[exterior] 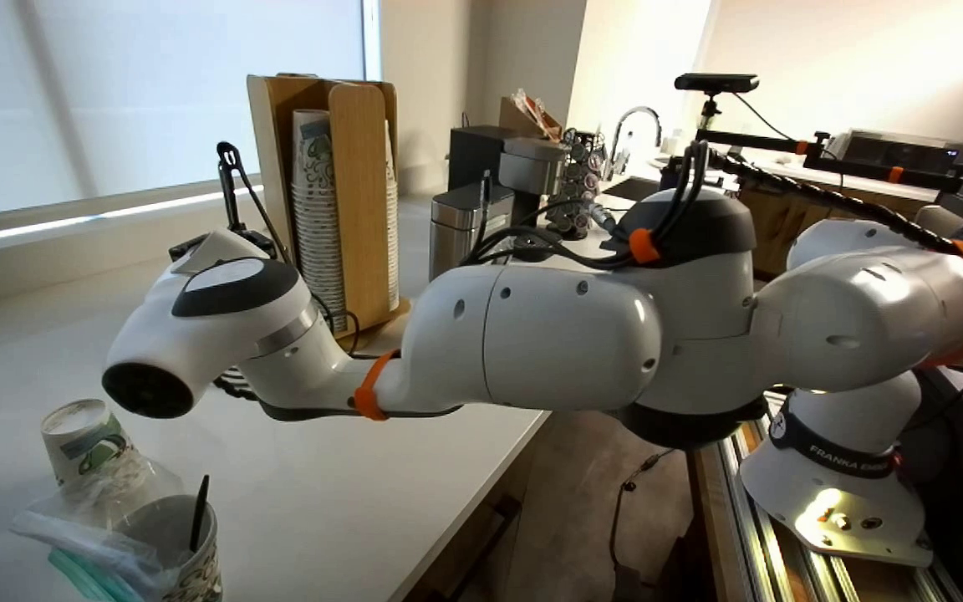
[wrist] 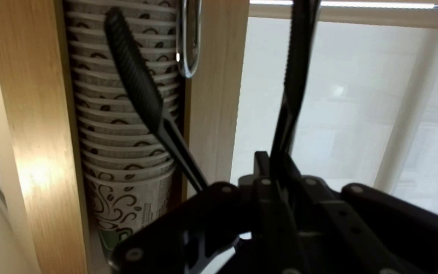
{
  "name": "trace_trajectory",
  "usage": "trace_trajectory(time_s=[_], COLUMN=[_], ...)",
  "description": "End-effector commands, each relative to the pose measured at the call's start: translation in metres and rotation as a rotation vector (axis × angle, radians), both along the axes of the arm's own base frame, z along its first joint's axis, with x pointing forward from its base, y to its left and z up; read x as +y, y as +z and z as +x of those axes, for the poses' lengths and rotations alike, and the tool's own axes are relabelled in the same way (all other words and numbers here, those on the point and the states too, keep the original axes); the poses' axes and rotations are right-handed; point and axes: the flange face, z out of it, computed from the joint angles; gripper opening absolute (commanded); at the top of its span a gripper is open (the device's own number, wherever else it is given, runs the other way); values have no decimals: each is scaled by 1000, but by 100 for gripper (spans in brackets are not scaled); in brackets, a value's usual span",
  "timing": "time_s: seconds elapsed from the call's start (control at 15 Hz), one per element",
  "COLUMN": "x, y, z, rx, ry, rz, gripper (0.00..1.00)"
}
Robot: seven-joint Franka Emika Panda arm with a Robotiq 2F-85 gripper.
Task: Hang the tongs on the rack
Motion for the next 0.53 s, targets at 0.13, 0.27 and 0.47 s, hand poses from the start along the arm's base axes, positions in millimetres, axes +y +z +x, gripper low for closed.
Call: trace_trajectory(time_s=[0.13,0.27,0.47], x=[4,8,11], y=[-9,-10,-11], z=[3,3,2], rx=[-2,-1,2], ry=[9,16,20], rz=[-8,-33,-65], gripper=[2,2,2])
